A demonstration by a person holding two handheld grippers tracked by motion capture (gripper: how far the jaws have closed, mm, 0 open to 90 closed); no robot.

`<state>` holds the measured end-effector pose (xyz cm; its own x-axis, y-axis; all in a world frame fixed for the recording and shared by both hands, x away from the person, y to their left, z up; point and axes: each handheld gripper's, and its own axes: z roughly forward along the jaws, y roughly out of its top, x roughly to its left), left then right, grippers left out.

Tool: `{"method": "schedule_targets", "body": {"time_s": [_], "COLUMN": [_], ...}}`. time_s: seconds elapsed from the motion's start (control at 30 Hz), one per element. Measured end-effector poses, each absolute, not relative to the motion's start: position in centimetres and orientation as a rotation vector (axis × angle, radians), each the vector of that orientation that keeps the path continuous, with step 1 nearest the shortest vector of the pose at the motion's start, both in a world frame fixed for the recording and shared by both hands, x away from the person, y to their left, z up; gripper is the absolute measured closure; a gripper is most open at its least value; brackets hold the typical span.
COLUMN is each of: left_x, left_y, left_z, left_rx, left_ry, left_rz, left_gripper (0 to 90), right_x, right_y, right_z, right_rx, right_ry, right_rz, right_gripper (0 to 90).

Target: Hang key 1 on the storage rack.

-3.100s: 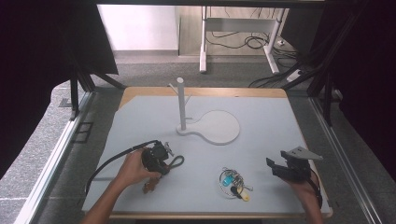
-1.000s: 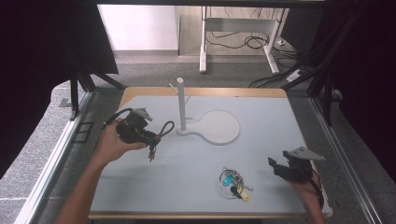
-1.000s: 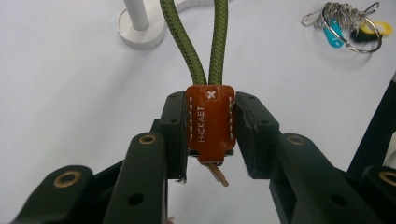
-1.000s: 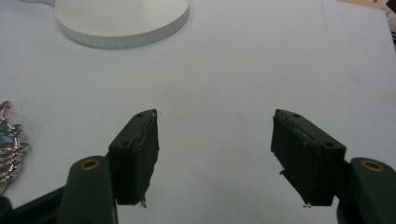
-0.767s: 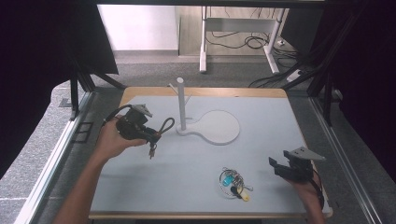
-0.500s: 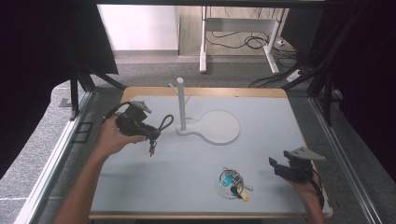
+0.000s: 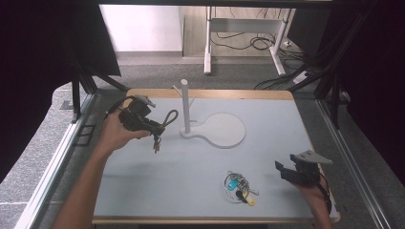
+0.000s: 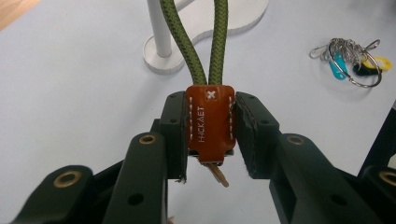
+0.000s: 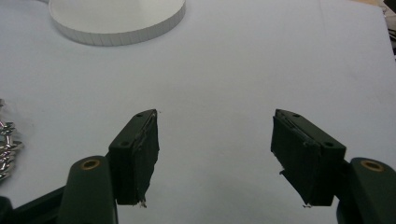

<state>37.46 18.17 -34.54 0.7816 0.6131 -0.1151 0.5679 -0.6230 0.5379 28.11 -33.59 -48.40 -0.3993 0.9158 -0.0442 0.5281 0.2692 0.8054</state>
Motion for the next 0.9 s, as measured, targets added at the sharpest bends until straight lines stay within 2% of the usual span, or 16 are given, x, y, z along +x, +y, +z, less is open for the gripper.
{"method": "schedule_targets", "body": {"time_s": [0.9], "left_x": [39.8], "left_y": [19.3], "left_z": [-33.2], "left_rx": [2.333], "left_ry": [0.942], "left_rz": [0.103], "left_gripper": [66.1], "right_x": [28.2], "right_y": [-33.5], "right_z": [-48.5], "right_rx": [1.309], "right_ry": [2.025], "right_rz": [1.007], "right_gripper": [32.6]}}
